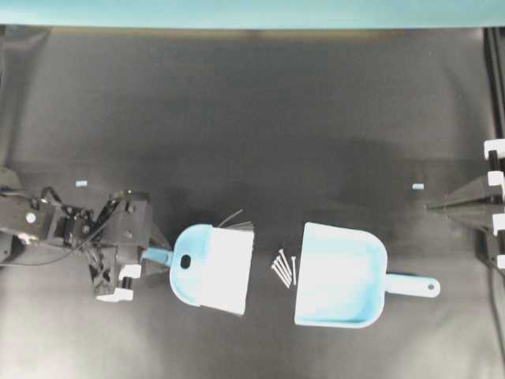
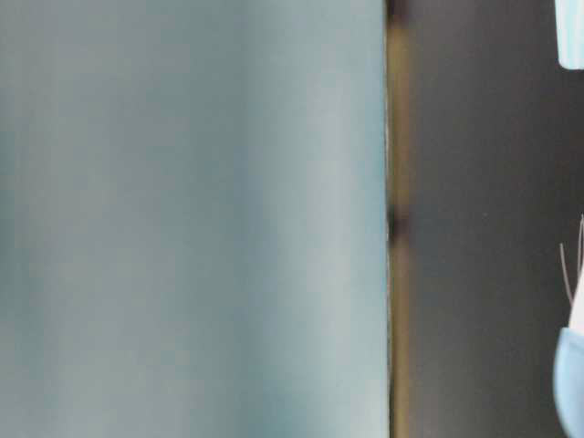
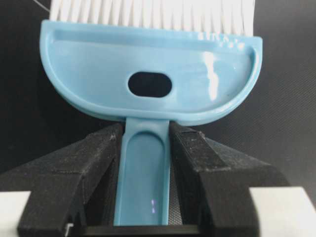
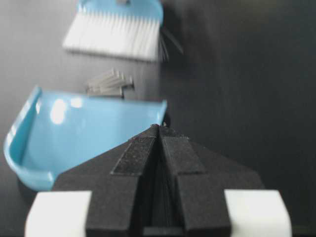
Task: Hold the dustpan with a person, while the left arm uses a hand brush to gather the screws into the dustpan.
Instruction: 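Lift the brush with the left gripper and rotate it toward the screws, then sweep the brush rightward with the left gripper, pushing screws toward the dustpan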
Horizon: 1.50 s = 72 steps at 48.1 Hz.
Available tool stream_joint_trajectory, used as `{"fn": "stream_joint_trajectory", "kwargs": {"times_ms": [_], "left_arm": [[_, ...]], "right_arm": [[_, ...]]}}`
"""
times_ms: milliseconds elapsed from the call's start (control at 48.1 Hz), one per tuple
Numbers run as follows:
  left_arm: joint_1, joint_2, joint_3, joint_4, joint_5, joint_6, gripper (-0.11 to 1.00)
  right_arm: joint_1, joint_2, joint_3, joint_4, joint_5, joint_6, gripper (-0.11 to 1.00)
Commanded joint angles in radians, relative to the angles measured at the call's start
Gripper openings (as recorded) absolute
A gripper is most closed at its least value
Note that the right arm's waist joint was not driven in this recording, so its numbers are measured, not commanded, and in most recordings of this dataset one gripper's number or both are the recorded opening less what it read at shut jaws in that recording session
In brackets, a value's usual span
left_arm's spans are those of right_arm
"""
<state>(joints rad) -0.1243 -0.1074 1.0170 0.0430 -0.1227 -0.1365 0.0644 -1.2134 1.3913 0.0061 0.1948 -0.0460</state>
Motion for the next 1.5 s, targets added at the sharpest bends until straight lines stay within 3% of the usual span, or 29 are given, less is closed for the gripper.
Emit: {"fn": "stream_joint_trajectory", "kwargs": {"times_ms": [0,166,478,603,728,811,894,977,1476], "left_arm": [[-0.003,-0.072,-0.037,0.003,0.077,0.0,0.31],[0.003,-0.153,-0.048,0.003,0.156,0.002,0.31],[0.018,-0.186,-0.048,0.005,0.172,0.008,0.31],[0.032,-0.178,-0.06,0.003,0.178,0.025,0.31],[0.032,-0.176,-0.086,0.005,0.232,0.064,0.31],[0.032,-0.179,-0.118,0.005,0.302,0.077,0.31],[0.034,-0.178,-0.164,0.003,0.382,0.081,0.31],[0.041,-0.167,-0.219,0.005,0.479,0.086,0.31],[0.066,-0.072,-0.531,0.005,0.973,0.106,0.31]], "right_arm": [[0.0,-0.005,0.017,-0.005,-0.017,-0.031,0.0],[0.0,-0.028,0.031,-0.005,-0.025,-0.094,0.0],[-0.002,-0.117,0.052,-0.005,0.067,-0.256,0.0],[-0.002,-0.16,0.061,-0.005,0.183,-0.379,0.0],[-0.002,-0.183,0.069,-0.005,0.339,-0.543,0.0],[0.0,-0.189,0.072,-0.005,0.5,-0.65,0.0],[0.0,-0.19,0.083,-0.021,0.672,-0.808,0.0],[0.0,-0.198,0.084,0.006,0.655,-0.894,0.0],[0.0,-0.215,0.087,0.025,0.681,-0.873,0.0]]}}
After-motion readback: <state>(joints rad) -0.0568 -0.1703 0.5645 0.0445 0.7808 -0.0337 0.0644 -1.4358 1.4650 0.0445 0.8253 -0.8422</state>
